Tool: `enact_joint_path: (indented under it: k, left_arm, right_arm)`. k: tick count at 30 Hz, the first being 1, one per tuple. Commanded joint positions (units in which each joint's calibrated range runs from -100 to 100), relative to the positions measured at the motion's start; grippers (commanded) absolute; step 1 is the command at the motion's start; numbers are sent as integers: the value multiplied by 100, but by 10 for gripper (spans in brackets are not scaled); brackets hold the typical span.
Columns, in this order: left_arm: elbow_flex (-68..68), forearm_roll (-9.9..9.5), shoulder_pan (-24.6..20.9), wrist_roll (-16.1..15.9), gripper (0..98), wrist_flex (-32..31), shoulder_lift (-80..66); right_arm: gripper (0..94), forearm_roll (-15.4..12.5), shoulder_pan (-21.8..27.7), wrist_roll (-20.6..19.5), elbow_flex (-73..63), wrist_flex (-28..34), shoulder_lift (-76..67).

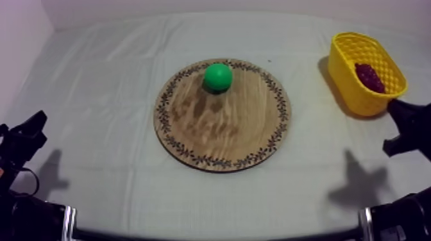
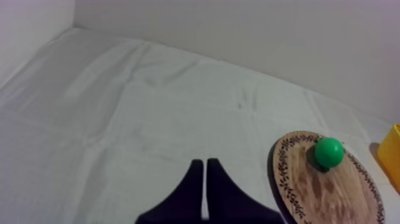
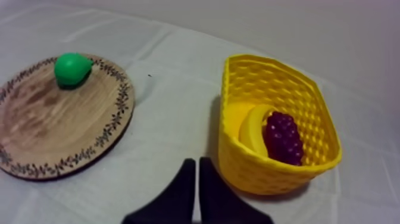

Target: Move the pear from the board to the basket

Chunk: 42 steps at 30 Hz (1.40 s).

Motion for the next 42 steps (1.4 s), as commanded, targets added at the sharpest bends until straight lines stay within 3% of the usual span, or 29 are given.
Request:
enact_joint_path:
  k: [1,9,25,33,42]
  left_arm:
    - [0,1,0,0,1,0,0]
    - [0,1,0,0,1,0,0]
    - [0,1,0,0,1,0,0]
    - [0,1,0,0,1,0,0]
    - [0,1,0,0,1,0,0]
  right_arm:
    - [2,-53,22,-95,-1167,348,984]
    - [2,-369,-113,-141,-3804,1622,3099]
    - [3,-233,-1203,-533,-6784,3793,6308]
    - [9,-293,-1501,-953,-7862,4359,7734]
    - [18,-311,-1613,-1704,-9752,5244,9641]
